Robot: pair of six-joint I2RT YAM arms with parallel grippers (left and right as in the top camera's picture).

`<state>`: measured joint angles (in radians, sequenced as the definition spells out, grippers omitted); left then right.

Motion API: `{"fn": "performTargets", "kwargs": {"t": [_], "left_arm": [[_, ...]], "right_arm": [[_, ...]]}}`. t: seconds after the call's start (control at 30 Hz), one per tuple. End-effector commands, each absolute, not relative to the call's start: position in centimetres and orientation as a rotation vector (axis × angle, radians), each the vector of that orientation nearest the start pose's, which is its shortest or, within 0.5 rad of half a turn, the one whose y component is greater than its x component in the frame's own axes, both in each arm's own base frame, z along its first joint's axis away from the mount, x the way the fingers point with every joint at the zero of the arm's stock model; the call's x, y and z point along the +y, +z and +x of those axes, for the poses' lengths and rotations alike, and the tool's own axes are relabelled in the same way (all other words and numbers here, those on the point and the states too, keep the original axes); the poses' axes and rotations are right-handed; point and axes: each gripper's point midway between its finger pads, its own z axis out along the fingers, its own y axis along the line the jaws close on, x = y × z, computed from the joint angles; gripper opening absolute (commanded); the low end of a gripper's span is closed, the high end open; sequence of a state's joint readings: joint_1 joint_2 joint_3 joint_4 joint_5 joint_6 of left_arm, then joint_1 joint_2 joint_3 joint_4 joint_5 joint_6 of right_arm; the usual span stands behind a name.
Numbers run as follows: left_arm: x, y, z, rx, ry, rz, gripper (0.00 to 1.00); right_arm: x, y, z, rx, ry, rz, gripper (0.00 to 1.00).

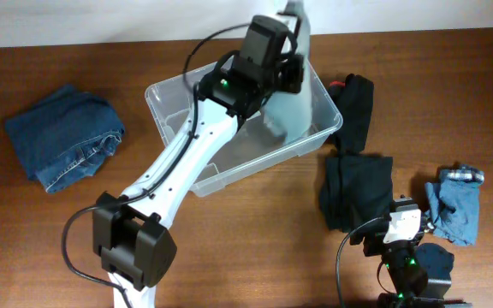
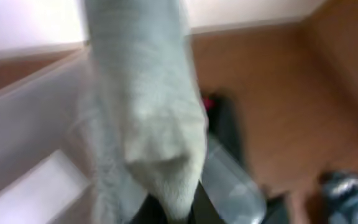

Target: Pack container

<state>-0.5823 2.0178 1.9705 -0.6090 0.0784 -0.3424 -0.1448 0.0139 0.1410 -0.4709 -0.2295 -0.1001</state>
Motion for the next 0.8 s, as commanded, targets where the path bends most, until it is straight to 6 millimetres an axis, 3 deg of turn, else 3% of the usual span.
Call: {"fn": "performTargets", "kwargs": {"t": [0.0,0.2,0.33,0.47,0.5,0.53,0.67,0.77], "left_arm": [[-27.5,26.0,47.3,2.324,-0.365,0.173,0.01],[-23.4,23.2,46.8,2.450,-0.271,-0.004,0.01],[-18.4,21.4,45.9,2.536,-0.065,-0.165,0.04],[-15.5,20.4,44.3,2.618,0.063,-0.197,0.31],[-14.8,20.2,43.8,2.638,0.082,-0.206,0.60],[-14.2,20.3,43.4,2.652,0.099,-0.215,1.00],[-10.3,22.4,42.8,2.607,0.225,-0.290,1.00],[-8.7,25.4,42.8,2.524,0.181,-0.347,1.00]], "right_arm": [[0.7,12.4,22.2,1.905,0.063,-0.097,0.98],[0.7,12.4,22.2,1.905,0.063,-0.098,0.98],[0.7,12.4,22.2,1.905,0.063,-0.098,0.98],[0.7,12.4,22.2,1.905,0.063,-0.098,0.98],[0.7,12.4,22.2,1.905,0.063,-0.098,0.98],[0.7,12.4,22.2,1.905,0.063,-0.098,0.98],[0.7,12.4,22.2,1.905,0.063,-0.098,0.98],[0.7,12.4,22.2,1.905,0.063,-0.098,0.98]]}}
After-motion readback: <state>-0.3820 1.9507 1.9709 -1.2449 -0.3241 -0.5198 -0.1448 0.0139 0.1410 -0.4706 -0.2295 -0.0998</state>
